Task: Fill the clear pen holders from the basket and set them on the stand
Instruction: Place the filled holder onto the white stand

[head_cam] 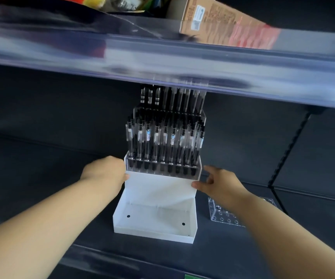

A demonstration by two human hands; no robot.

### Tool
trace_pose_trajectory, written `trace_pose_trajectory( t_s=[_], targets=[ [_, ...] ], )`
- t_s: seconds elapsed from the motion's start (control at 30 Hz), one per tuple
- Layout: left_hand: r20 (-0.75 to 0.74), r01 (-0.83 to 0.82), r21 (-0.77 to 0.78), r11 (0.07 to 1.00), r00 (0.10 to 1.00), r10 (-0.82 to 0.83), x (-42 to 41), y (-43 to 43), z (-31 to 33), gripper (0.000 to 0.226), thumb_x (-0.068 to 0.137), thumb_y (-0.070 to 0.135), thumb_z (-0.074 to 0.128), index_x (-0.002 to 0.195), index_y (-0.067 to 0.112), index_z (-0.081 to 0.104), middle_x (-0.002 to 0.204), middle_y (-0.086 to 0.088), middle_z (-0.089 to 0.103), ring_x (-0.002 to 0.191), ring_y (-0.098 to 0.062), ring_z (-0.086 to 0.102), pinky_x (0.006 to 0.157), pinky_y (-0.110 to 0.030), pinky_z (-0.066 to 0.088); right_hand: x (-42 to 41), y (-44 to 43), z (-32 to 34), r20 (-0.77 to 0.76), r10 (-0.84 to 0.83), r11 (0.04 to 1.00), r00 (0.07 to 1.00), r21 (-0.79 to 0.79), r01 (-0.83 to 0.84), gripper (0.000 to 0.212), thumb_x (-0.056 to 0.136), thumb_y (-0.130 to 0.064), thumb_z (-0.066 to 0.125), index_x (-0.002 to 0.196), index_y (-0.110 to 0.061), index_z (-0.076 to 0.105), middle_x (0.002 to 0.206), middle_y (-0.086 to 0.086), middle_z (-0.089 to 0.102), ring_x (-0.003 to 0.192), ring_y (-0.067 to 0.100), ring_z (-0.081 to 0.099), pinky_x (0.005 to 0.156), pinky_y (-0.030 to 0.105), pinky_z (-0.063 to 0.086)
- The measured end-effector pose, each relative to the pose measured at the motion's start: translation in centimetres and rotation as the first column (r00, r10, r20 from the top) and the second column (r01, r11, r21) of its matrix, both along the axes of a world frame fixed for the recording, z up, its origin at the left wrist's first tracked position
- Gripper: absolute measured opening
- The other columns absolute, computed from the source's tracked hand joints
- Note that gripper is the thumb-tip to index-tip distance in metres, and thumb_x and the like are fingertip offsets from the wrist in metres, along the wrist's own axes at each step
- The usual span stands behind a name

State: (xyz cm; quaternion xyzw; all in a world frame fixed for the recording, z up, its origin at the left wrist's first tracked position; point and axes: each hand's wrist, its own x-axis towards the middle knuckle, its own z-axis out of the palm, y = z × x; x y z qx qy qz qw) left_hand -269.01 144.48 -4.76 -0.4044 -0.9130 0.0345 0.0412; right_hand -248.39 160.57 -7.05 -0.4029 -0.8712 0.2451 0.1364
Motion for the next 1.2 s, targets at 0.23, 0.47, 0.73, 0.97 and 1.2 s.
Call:
trace_pose_trajectory(
  t_s=[0.23,0.47,0.73,0.97,1.2],
  targets=[
    [-0.147,0.568,0.087,0.818,0.820,-0.553,10.8,0.4,-0.6,0.021,0.094,0.021,0.044,0.109,0.020,0.058,0.107,0.001,0.054,0.101,-0.023,0.055,0.070,-0.027,0.036,7.6,-0.2,-0.7,0.282,-0.080,0.989,0.956,0.140,0.042,0.046,0.088,-0.048,0.051,0.131,-0.033,0.046,0.102,-0.010,0.057,0.087,0.011,0.055,0.072,0.025,0.043],
    [0.131,0.636,0.253,0.729,0.724,-0.677,17.5,6.2,-5.0,0.038,0.097,0.024,0.039,0.134,0.020,0.046,0.138,0.006,0.042,0.126,-0.017,0.041,0.098,-0.035,0.042,14.5,2.8,-2.4,0.358,-0.089,0.980,0.930,0.196,0.018,0.046,0.097,-0.033,0.041,0.142,-0.024,0.034,0.145,-0.002,0.032,0.129,0.018,0.039,0.101,0.026,0.037],
    [0.157,0.564,-0.034,0.825,0.819,-0.552,19.3,10.7,-8.5,0.060,0.100,0.036,0.032,0.150,0.013,0.007,0.159,-0.003,0.001,0.145,-0.018,0.004,0.116,-0.030,0.006,15.5,4.5,-5.6,0.500,0.019,0.990,0.866,0.111,-0.086,0.053,0.101,-0.032,0.029,0.148,-0.016,0.015,0.157,0.004,0.007,0.144,0.016,0.004,0.115,0.034,0.019],
    [0.082,0.581,-0.141,0.802,0.814,-0.575,19.3,7.8,-7.1,0.047,0.101,0.027,0.028,0.148,0.019,0.025,0.156,0.005,0.019,0.142,-0.013,0.019,0.116,-0.034,0.004,16.9,0.9,-5.6,0.472,0.054,0.988,0.880,0.105,-0.117,0.052,0.100,-0.034,0.032,0.148,-0.024,0.014,0.157,-0.003,0.007,0.144,0.013,0.005,0.114,0.036,0.020],
    [0.041,0.575,-0.206,0.792,0.814,-0.580,20.1,2.9,-7.7,0.040,0.097,0.018,0.035,0.136,0.017,0.044,0.143,0.003,0.041,0.131,-0.015,0.037,0.114,-0.032,0.021,17.9,-4.1,-5.2,0.443,0.102,0.979,0.891,0.113,-0.168,0.048,0.100,-0.033,0.033,0.146,-0.022,0.024,0.155,-0.001,0.020,0.142,0.016,0.016,0.114,0.034,0.021]
  ],
)
